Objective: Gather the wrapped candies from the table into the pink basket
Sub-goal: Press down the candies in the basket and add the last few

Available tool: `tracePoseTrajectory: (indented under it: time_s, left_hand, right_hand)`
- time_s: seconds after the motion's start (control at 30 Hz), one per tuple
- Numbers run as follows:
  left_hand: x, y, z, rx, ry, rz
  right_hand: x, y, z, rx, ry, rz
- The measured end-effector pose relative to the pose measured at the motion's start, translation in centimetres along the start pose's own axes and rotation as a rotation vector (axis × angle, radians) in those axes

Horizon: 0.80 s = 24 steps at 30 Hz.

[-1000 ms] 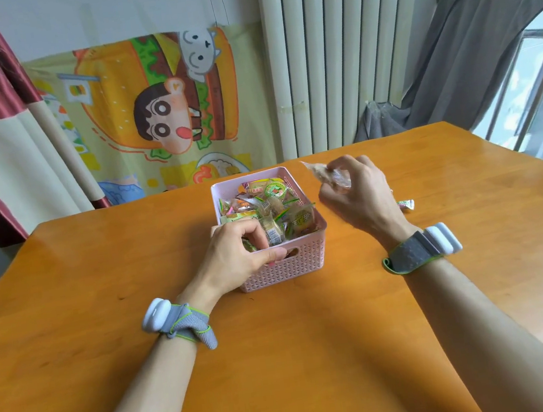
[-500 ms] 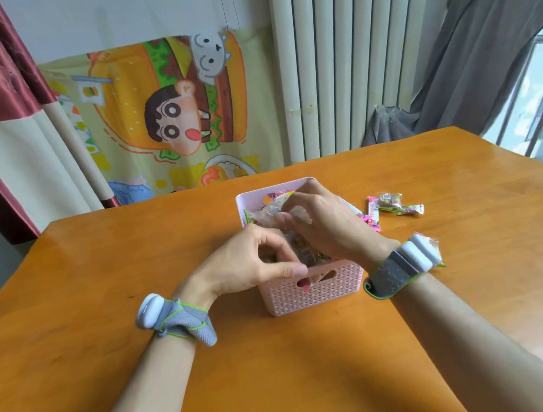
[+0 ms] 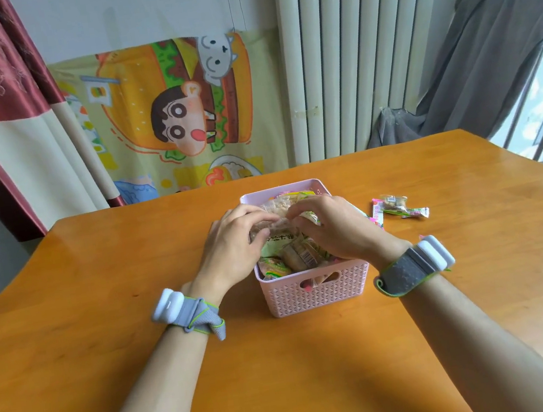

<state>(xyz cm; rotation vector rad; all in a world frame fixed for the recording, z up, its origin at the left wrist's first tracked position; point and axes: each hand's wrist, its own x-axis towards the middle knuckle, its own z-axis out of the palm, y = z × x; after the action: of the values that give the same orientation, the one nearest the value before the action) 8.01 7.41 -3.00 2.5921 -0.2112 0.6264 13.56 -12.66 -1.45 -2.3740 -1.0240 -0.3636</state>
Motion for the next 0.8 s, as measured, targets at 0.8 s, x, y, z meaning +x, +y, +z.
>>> tracePoseTrajectory:
  time_s: [0.8]
  left_hand:
    - [-1.5,5.5,-0.3,0.092,-0.047,-0.021]
  right_hand:
    - [-5.8,3.9,-4.5,0.017,0.046,0.185]
